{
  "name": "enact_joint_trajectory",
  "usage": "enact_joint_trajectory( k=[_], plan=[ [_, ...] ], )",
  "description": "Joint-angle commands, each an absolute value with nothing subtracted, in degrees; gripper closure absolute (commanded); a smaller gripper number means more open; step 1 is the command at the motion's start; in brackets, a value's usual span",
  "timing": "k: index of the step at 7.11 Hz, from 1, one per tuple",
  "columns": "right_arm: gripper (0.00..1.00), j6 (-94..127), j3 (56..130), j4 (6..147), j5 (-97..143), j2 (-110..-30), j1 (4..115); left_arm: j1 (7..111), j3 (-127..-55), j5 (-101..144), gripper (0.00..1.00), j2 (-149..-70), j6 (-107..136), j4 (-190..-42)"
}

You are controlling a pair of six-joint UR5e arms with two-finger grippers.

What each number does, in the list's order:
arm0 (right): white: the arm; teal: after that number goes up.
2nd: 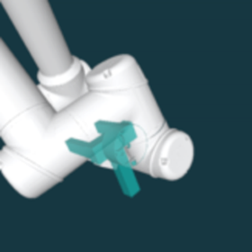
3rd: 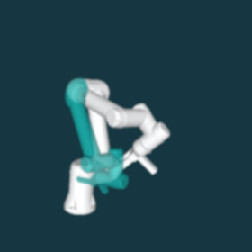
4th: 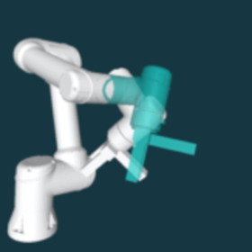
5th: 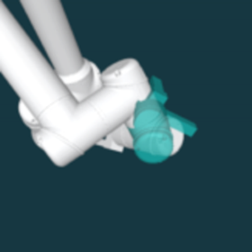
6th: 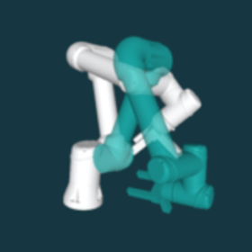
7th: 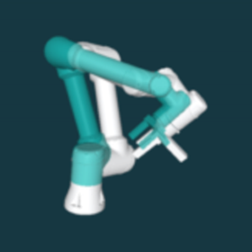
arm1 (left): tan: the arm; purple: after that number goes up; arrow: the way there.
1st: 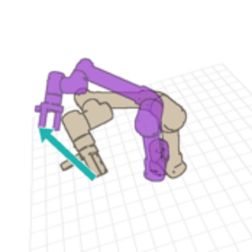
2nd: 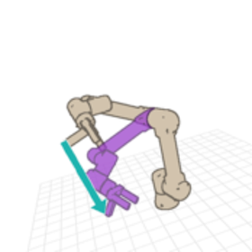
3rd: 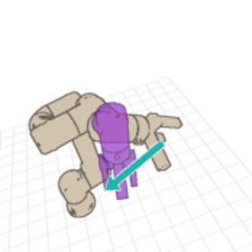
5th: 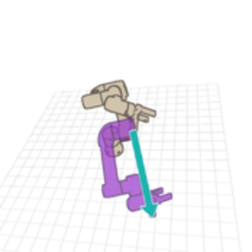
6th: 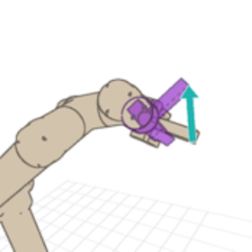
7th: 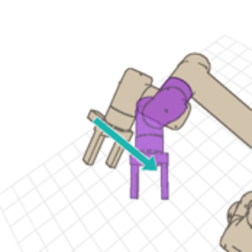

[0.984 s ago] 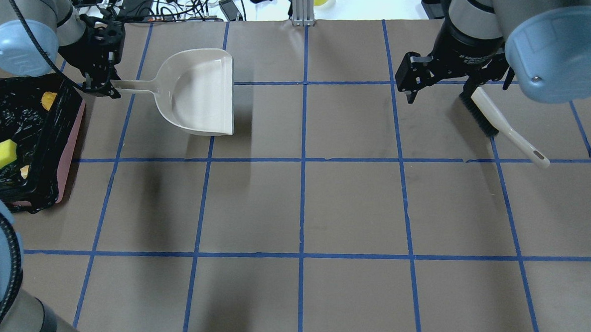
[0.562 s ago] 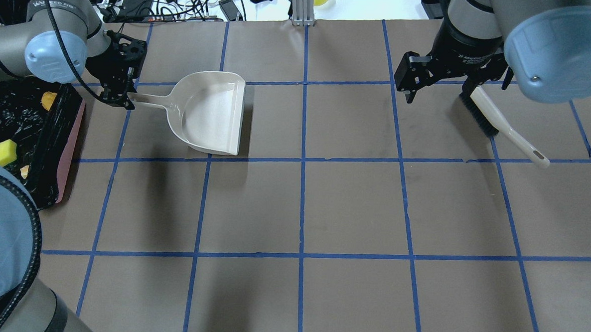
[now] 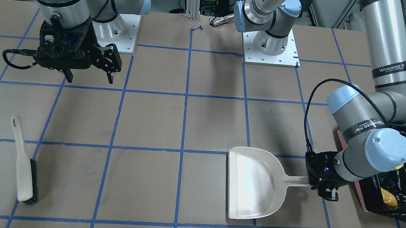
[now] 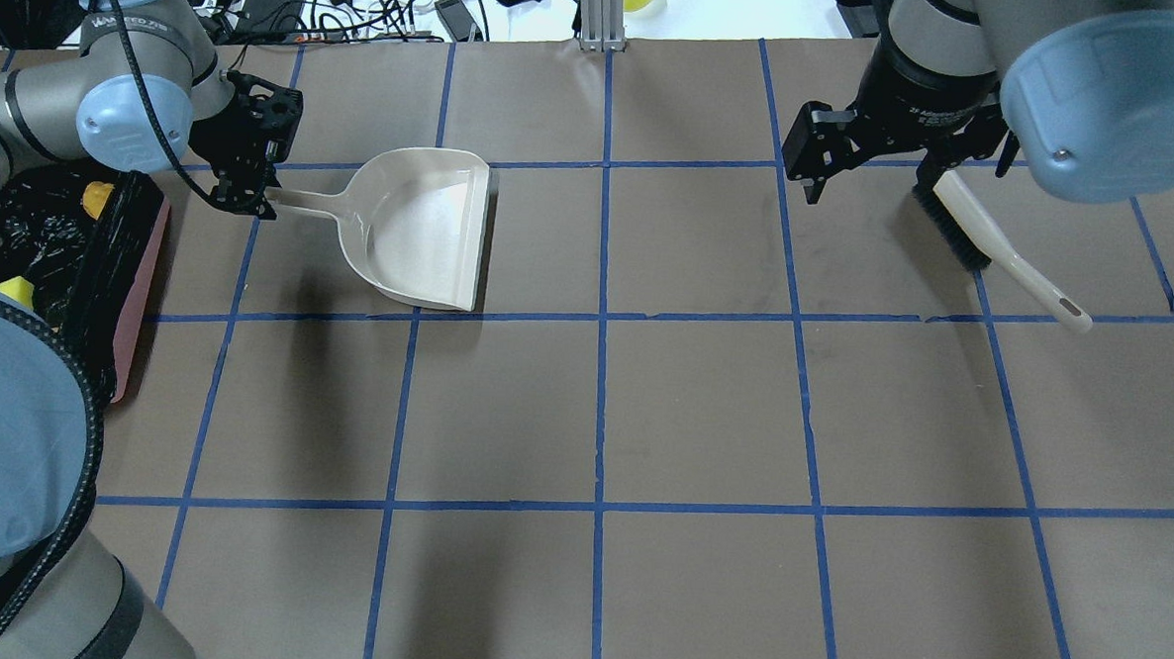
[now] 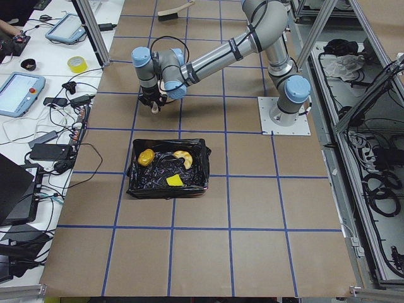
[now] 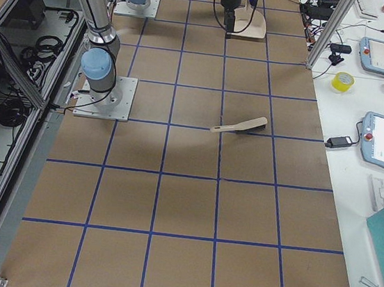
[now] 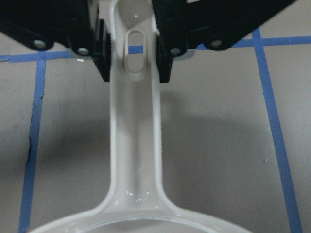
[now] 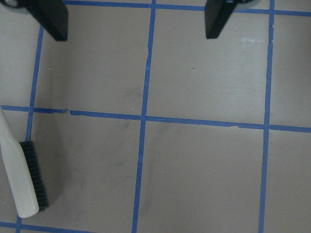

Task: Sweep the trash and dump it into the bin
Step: 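Set the empty dustpan back on the table with the left gripper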

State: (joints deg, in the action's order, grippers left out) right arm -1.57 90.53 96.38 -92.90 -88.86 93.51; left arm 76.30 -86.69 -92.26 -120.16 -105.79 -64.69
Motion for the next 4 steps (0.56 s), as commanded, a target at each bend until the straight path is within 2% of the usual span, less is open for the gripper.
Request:
enact_joint_trajectory(
  k=[1, 2, 4],
  plan=[
    [0.00, -1.58, 90.53, 96.42, -92.81, -88.86, 93.52, 76.38, -86.92, -91.85, 0.18, -120.41, -104.16, -64.51],
    [0.00, -1.58, 90.53, 96.33, -92.90, -88.86, 93.52, 76.38, -86.92, -91.85, 0.02, -119.71, -100.58, -64.77],
    [0.00, -1.58, 90.61, 96.33, -92.90, -88.86, 93.52, 81.09, -86.05, -91.32, 0.00, -113.24, -92.16, -70.18]
  ],
)
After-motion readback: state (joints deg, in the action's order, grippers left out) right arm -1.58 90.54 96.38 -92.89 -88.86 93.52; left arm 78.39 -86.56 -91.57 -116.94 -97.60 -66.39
